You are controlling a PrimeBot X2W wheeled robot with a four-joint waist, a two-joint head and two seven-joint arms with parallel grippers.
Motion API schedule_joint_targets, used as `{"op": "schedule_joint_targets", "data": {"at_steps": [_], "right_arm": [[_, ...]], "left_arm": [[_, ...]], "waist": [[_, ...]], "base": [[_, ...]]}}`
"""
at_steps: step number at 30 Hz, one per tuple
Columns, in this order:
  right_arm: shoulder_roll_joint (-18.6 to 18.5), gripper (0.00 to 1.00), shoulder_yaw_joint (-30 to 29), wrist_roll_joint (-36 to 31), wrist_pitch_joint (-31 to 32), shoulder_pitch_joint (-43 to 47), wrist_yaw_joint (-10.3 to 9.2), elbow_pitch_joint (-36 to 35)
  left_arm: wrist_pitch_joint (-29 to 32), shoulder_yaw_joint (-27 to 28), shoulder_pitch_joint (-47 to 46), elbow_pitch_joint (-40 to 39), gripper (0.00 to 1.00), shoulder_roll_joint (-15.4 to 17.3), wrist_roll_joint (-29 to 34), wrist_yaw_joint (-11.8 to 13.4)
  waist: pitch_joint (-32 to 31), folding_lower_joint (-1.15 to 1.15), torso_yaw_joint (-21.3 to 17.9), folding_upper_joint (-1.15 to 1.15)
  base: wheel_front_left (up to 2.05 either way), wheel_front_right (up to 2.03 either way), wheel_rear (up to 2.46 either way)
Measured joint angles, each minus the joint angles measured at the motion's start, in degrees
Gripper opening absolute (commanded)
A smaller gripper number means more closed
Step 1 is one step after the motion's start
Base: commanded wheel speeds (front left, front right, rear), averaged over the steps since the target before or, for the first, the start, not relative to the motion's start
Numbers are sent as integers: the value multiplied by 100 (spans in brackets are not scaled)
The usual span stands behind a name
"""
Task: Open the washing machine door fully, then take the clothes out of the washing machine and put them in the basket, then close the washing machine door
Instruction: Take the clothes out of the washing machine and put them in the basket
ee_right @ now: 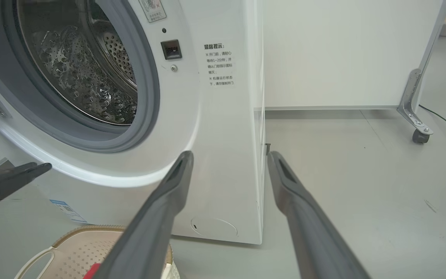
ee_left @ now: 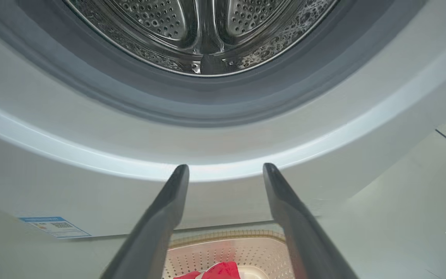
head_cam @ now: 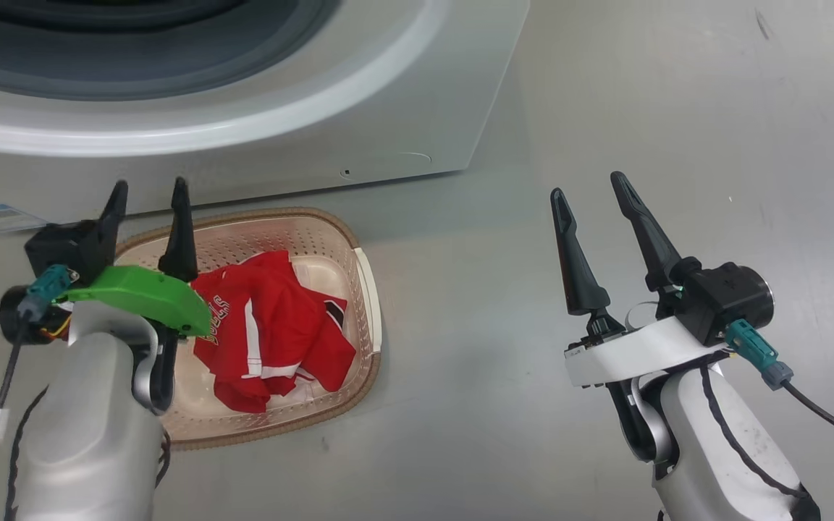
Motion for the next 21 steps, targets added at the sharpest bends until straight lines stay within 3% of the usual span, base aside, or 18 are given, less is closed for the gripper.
{"op": "schedule_joint_targets", "data": {"at_steps": [6,21], "right_arm": [[0,100,-69,0,0,113,23,54],[2,100,-136,-10,0,608,126,256]], "left_arm": [[-1,121,240,-906,100,-8,212,9],[-1,-81,1314,-2215,100,-52,589,67]], "waist": [[-366,0,113,0],[-1250,0,339,0]], "base": [[0,0,0],[0,0,0]]}}
